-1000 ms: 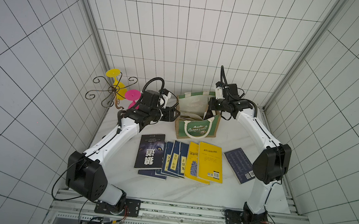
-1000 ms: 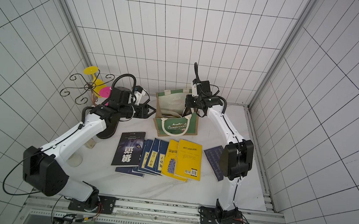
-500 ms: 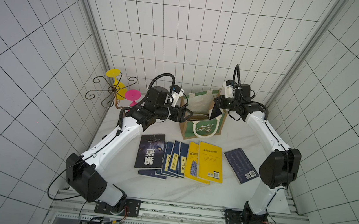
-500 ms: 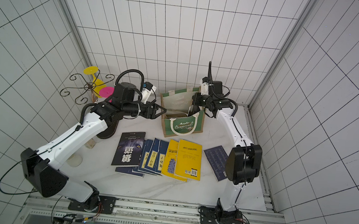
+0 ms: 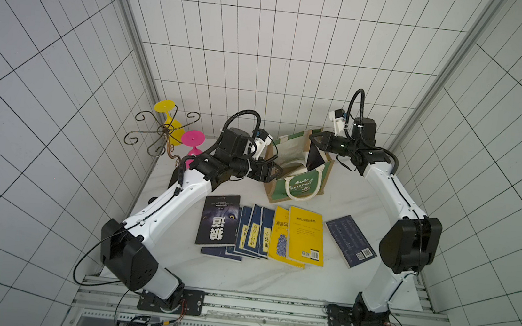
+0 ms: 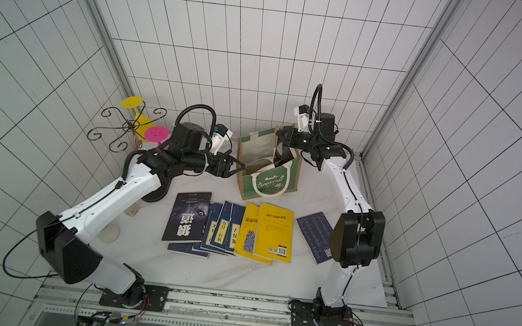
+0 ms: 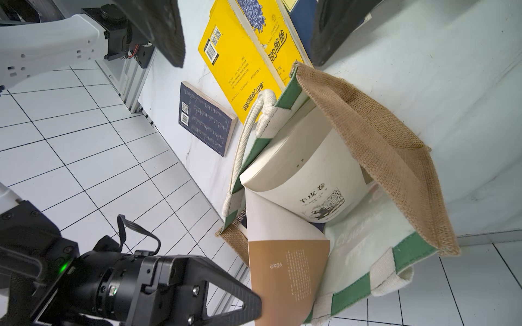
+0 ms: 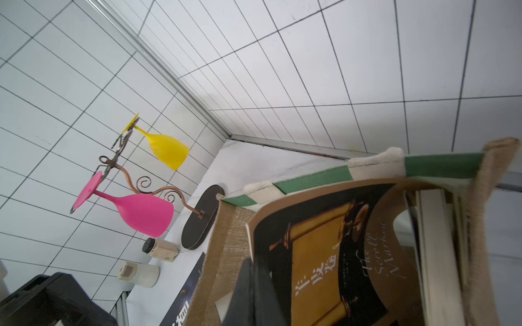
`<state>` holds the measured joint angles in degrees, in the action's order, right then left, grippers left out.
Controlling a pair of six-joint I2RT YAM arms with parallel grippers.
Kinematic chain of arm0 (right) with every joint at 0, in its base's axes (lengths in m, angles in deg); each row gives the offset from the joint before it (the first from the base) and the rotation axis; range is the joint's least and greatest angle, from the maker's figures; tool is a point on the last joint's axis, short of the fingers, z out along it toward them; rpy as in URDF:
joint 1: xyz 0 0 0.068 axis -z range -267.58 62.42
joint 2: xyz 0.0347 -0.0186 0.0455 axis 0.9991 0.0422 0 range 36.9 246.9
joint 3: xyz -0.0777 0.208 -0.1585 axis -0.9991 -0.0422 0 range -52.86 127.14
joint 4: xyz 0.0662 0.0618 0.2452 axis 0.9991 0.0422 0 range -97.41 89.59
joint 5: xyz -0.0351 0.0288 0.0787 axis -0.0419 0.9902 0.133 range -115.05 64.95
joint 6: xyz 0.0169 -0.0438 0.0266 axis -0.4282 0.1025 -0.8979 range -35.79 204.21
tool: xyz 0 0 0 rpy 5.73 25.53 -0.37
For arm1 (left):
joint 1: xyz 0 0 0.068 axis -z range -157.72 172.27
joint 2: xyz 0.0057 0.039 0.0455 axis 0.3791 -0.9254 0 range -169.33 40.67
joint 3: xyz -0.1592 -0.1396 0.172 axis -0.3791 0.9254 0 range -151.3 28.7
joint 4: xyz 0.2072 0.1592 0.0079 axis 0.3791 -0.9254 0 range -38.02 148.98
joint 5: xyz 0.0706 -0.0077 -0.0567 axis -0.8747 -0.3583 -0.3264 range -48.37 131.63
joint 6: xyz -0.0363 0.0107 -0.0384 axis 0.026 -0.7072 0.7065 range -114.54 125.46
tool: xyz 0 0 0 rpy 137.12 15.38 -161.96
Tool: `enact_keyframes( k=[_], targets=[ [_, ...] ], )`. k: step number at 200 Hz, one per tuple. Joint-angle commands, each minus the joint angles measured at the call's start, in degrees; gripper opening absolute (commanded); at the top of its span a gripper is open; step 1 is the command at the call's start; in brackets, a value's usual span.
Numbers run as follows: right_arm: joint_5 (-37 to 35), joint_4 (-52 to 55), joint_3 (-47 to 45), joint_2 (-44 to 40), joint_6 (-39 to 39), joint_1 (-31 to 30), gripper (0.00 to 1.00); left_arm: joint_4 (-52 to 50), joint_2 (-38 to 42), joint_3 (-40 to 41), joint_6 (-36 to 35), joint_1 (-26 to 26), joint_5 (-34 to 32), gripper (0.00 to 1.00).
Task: Put the books into the canvas bag
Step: Pick up the book from the canvas bag.
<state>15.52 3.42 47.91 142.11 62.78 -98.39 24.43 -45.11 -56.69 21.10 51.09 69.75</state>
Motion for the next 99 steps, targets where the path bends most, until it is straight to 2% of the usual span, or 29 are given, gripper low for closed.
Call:
enact_keyframes(
  k=[1,99],
  targets=[
    [5.2,-8.1,6.1,-4.1,-2.2,-0.1,0.00,0.2,-0.7,-1.1,-0.9,0.3,0.1,0.70],
    [2.4,-11.9,10.1,-9.7,-3.7,-0.2,0.00,2.4,0.6,2.3,-0.2,0.1,-0.1,0.70]
  ],
)
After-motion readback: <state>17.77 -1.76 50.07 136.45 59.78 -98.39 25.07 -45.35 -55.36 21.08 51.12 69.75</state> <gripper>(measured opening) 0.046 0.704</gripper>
